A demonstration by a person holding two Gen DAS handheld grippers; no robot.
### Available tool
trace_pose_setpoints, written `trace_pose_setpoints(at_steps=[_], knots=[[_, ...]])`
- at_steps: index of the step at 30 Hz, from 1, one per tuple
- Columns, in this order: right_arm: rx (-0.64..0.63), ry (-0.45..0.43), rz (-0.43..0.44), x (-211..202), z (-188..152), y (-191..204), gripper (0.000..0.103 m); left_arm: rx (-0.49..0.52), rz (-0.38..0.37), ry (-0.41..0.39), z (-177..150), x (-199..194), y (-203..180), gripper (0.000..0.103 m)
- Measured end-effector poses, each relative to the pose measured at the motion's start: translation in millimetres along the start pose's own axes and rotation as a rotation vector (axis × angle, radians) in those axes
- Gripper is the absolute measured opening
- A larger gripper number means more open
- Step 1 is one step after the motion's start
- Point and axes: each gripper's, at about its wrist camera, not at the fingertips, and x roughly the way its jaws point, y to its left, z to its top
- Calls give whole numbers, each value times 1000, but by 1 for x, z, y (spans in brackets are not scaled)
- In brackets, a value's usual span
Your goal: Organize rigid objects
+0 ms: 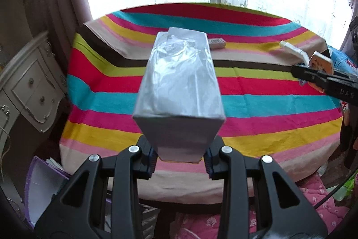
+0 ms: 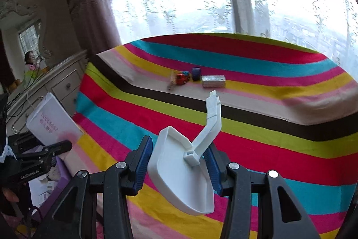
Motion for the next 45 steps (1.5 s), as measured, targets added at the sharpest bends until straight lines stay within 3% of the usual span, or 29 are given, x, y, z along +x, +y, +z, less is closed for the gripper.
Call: trace_pose_setpoints(at_steps=[6,18,23,45], knots=[[-64,-2,70,-3,6,37,48,-6,27,-49,1,-30,13,38],[-211,7,181,-5,3,111,48,-33,118,-66,-22,-72,54,38],[-293,37,238,0,-3,148,48,-53,196,-74,-33,-87,76,38],[-682,233,543,53,-59,348,48,-390,405,77,-143,-109,197,38]])
